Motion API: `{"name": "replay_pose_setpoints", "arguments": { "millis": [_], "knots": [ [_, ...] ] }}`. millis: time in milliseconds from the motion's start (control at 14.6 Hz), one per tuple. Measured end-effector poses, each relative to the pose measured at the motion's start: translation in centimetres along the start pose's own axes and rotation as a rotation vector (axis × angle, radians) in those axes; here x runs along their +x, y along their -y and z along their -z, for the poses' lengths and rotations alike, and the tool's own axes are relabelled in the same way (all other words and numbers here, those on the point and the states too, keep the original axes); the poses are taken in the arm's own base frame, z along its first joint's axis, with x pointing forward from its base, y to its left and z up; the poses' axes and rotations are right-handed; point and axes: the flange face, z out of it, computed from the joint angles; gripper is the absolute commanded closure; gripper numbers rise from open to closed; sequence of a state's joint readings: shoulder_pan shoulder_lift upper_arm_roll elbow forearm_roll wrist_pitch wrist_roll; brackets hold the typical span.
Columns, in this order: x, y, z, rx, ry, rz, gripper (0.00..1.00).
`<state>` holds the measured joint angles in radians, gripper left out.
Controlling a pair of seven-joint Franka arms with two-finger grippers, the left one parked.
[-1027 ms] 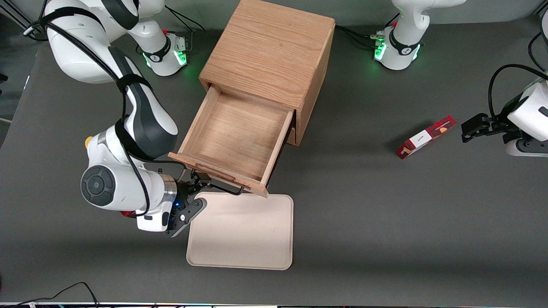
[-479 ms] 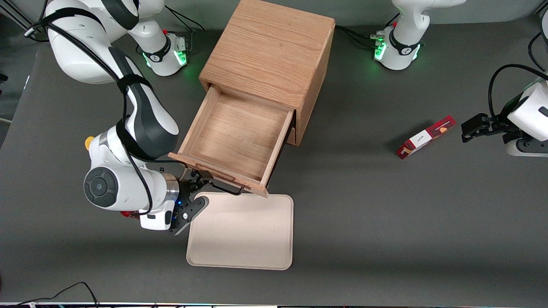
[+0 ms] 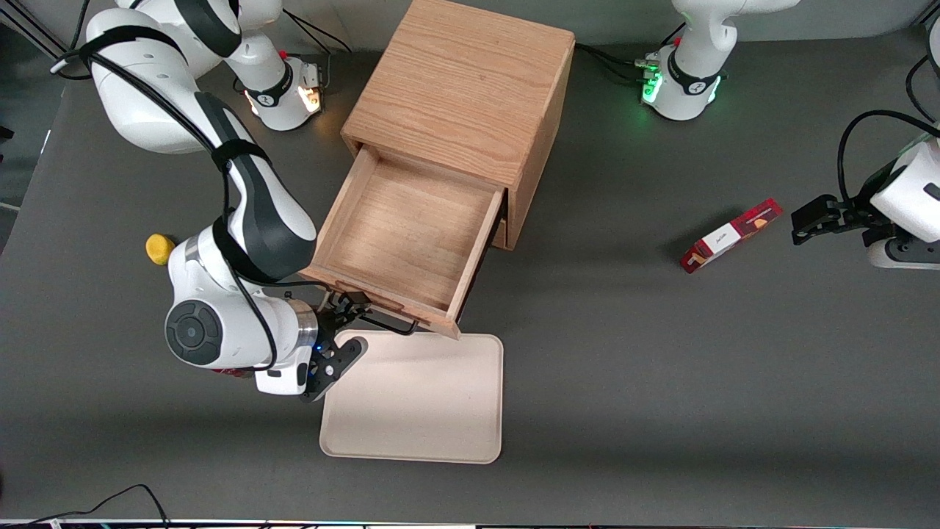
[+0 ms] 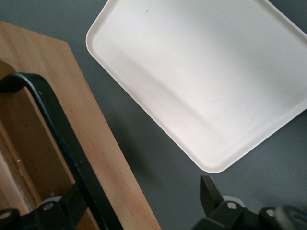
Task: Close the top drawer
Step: 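Push the open drawer into the wooden cabinet with the right gripper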
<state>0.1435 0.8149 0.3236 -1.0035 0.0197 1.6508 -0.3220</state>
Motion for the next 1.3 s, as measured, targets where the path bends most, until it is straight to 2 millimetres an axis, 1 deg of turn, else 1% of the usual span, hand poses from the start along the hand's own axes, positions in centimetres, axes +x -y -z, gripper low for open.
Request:
{"name": "replay_pose_setpoints", "arguments": {
  "millis": [274, 685, 1027, 1301],
  "knots": [
    [0.1, 0.3, -0.5, 0.005, 0.011, 0.008, 0.0],
    [0.1, 1.4, -1.2, 0.023, 0.035, 0.025, 0.0],
    [-0.2, 3.4, -1.9, 0.038, 0.069, 0.045, 0.0],
    [-0.9, 5.7, -2.7, 0.055, 0.106, 0.042, 0.0]
  ]
}}
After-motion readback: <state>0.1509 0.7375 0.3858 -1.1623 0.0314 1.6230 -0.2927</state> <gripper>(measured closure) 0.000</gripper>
